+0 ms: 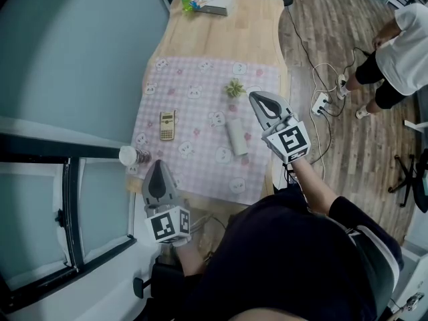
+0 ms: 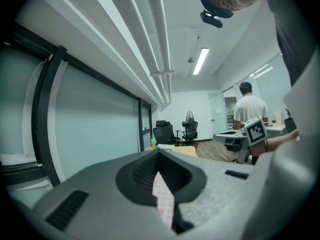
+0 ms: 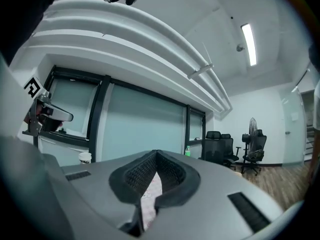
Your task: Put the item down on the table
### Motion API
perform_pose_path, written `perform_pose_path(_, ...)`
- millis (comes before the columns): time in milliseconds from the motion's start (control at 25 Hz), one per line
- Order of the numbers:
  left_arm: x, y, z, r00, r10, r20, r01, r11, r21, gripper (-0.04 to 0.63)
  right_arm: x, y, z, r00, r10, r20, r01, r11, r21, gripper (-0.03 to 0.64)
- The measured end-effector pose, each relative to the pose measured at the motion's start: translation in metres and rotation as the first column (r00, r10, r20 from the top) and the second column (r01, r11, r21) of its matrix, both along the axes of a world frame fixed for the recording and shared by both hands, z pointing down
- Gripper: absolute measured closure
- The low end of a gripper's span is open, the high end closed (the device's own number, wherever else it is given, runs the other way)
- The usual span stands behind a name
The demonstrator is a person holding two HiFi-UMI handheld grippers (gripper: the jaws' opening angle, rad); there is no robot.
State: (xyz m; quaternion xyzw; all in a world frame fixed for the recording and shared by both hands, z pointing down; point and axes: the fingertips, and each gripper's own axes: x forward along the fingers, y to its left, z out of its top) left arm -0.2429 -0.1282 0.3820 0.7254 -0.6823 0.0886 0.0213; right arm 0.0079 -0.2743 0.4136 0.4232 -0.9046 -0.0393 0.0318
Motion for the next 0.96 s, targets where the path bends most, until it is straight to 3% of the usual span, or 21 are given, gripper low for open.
perform_pose_path(960,-0.0009,-0.0004,-0.0005,1.0,0.004,-0.007,-0.004,1.0,0.005,0.595,0.0013,-0.0046,-0.0011,1.0,0.013,-0.019,-0.013,1.0,-0.013,0.601)
